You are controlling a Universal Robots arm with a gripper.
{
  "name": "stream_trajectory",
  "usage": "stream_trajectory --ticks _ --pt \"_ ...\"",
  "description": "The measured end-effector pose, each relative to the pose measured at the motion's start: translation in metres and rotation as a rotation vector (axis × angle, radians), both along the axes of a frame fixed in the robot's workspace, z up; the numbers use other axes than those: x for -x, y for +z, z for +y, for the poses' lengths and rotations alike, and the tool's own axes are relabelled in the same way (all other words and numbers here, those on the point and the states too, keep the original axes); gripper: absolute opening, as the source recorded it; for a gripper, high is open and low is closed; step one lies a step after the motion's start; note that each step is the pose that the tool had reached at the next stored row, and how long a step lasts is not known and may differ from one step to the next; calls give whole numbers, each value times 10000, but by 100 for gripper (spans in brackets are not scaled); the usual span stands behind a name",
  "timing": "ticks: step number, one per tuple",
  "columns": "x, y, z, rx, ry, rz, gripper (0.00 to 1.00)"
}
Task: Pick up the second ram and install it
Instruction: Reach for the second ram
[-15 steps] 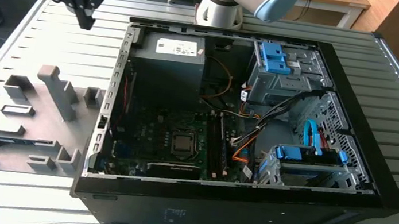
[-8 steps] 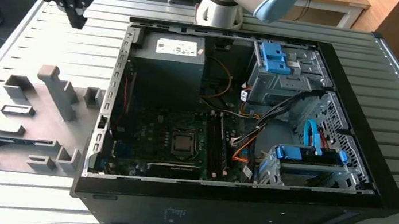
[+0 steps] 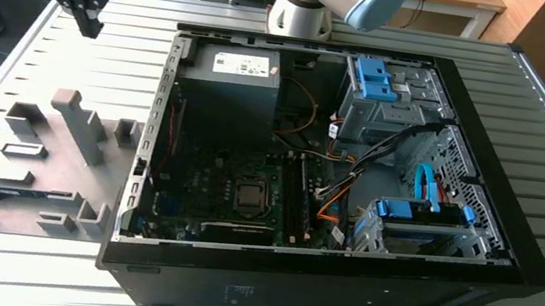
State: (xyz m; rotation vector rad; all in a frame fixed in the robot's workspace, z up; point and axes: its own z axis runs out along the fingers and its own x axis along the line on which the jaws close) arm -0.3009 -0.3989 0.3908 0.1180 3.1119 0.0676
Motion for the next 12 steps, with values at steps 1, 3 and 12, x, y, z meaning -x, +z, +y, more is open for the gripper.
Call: stream_trajectory --ticks 1,3,12 --pt "20 -1 0 0 1 0 11" --pt "59 -2 0 0 1 0 11" --pt "258 -8 0 0 0 -1 11"
